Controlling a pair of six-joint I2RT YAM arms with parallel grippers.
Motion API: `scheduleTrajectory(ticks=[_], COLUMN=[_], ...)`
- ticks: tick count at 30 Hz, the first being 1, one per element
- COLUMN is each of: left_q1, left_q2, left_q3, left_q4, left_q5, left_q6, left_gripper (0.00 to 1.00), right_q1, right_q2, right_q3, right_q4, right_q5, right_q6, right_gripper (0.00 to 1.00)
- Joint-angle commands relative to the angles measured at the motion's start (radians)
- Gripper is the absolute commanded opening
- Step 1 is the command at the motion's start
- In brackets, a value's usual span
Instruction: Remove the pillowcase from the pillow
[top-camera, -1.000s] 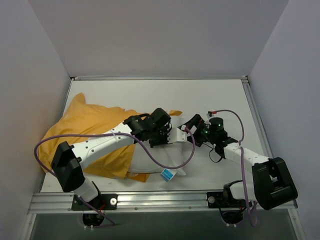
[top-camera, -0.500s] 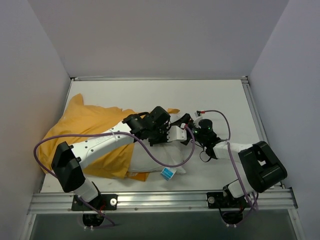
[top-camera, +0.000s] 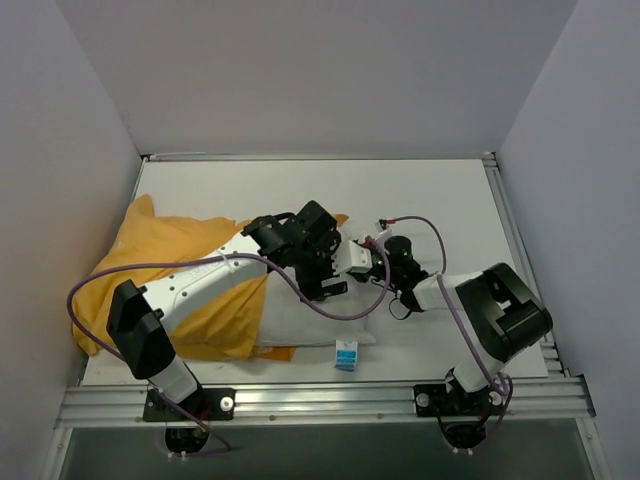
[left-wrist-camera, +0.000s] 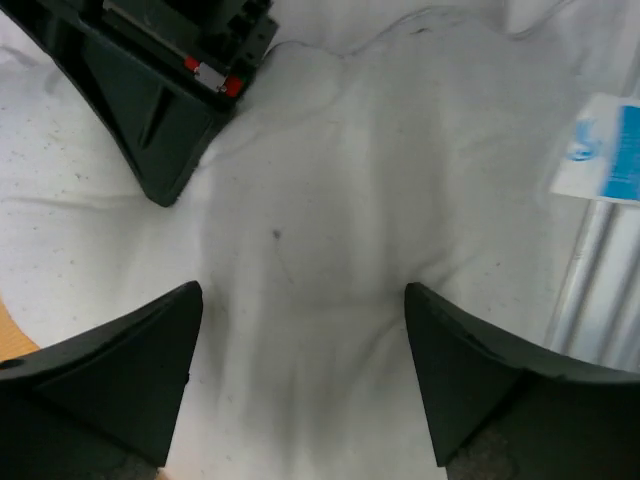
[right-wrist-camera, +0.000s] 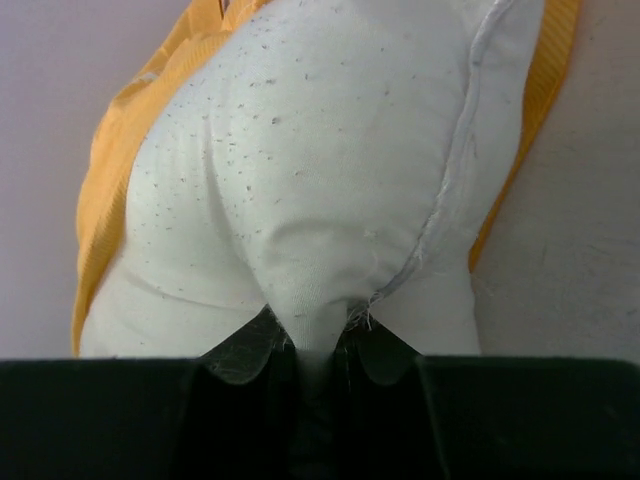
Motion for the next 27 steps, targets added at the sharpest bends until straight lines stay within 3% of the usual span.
scheduleTrajectory(ticks=[1, 6, 7, 9, 10, 11, 14, 19, 27], left_q1=[0.008, 0.182, 0.227, 0.230, 0.218, 0.213, 0.222, 0.213, 0.247], left_q2=[-0.011, 0.009, 0.018, 0.065, 0.108, 0.127, 0.196, 0.213, 0.201], left_q3=[0.168, 0.296, 0.305, 0.331, 0.336, 0.340, 0.347, 0.292, 0.238], left_q4=[-0.141, -0.119, -0.099, -0.071, -0.072, -0.074, -0.109, -0.132, -0.143], left_q5=[0.236, 0.469, 0.436, 0.307, 0.167, 0.103, 0.007, -0.026, -0.106], left_q6=[-0.033, -0.171, -0.191, -0.200, -0.192, -0.183, -0.162, -0.074, -0.060], left_gripper=[0.94, 0.95, 0.97, 0.84, 0.77, 0.66, 0.65, 0.71, 0.60], right_q1=[0.042, 0.137, 0.149, 0.168, 0.169, 0.172, 0.174, 0.191, 0.198], right_q2=[-0.049, -0.113, -0.124, -0.164, -0.175, -0.187, -0.236, -0.298, -0.334], right_q3=[0.014, 0.027, 0.025, 0.018, 0.014, 0.014, 0.008, -0.002, -0.009], right_q4=[-0.165, -0.380, -0.401, -0.438, -0.452, -0.475, -0.506, -0.530, -0.556], right_q5=[0.006, 0.012, 0.024, 0.060, 0.072, 0.090, 0.118, 0.142, 0.167], right_q6=[-0.197, -0.386, -0.408, -0.446, -0.455, -0.469, -0.489, -0.500, -0.500], right_gripper=[0.00, 0.00, 0.00, 0.00, 0.00, 0.00, 0.00, 0.00, 0.00])
